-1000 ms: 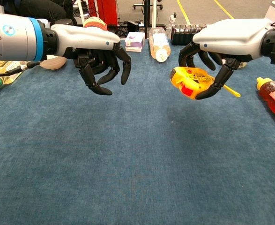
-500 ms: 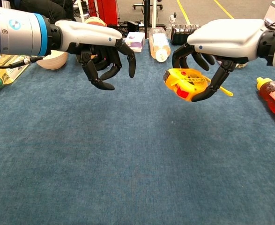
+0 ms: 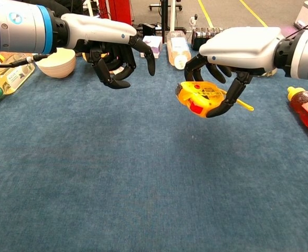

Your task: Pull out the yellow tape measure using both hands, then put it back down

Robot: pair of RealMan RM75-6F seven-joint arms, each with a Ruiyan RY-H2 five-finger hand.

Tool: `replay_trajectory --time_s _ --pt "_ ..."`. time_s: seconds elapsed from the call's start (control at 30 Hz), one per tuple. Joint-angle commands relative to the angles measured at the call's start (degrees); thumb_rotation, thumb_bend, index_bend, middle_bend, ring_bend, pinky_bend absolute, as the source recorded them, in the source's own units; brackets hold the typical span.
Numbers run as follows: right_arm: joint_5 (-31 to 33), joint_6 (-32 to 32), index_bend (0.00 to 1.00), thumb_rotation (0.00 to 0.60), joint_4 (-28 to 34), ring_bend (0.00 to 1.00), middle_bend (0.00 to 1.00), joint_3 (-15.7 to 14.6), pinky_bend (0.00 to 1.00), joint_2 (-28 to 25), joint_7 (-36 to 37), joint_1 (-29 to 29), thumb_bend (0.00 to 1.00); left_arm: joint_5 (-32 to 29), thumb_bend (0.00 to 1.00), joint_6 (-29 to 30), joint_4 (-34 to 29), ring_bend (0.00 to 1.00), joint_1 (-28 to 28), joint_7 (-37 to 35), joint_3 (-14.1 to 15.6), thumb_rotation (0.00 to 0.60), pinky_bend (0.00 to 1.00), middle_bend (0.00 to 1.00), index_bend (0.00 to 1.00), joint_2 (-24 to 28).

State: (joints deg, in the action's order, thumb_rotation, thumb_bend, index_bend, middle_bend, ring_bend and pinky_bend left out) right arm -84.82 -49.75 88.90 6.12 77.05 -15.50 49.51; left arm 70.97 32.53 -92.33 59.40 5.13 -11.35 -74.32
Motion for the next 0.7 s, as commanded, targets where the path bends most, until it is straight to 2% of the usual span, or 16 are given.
replay_trajectory --time_s 0.03,0.53,0.63,0.7 --pt "0.37 0.20 0.59 0.414 -0.09 0.59 0.62 0.17 0.55 0.15 -0.03 0.12 0.22 -0.14 0.40 -0.33 -0.27 0.74 0.31 0.10 0.35 0.600 0.79 0.69 0.26 0.17" --pt "2.44 1.09 0.59 0.416 -1.05 0.59 0.62 0.49 0.55 1.18 0.10 0.50 0.22 -2.11 0.41 -1.36 -0.87 0.72 1.14 -2.28 1.35 0.600 0.78 0.69 0.16 0.28" --pt "2.79 1.08 0.59 0.416 -1.15 0.59 0.62 0.39 0.55 1.15 0.07 0.36 0.22 -1.50 0.41 -0.63 -0.23 0.55 1.31 -1.62 1.62 0.600 0.69 0.59 0.16 0.29" --pt "2.97 1.08 0.59 0.415 -1.18 0.59 0.62 0.31 0.55 1.17 0.00 0.29 0.22 -1.83 0.41 -0.30 -0.23 0.38 1.45 -0.59 1.96 0.600 0.56 0.45 0.16 0.47"
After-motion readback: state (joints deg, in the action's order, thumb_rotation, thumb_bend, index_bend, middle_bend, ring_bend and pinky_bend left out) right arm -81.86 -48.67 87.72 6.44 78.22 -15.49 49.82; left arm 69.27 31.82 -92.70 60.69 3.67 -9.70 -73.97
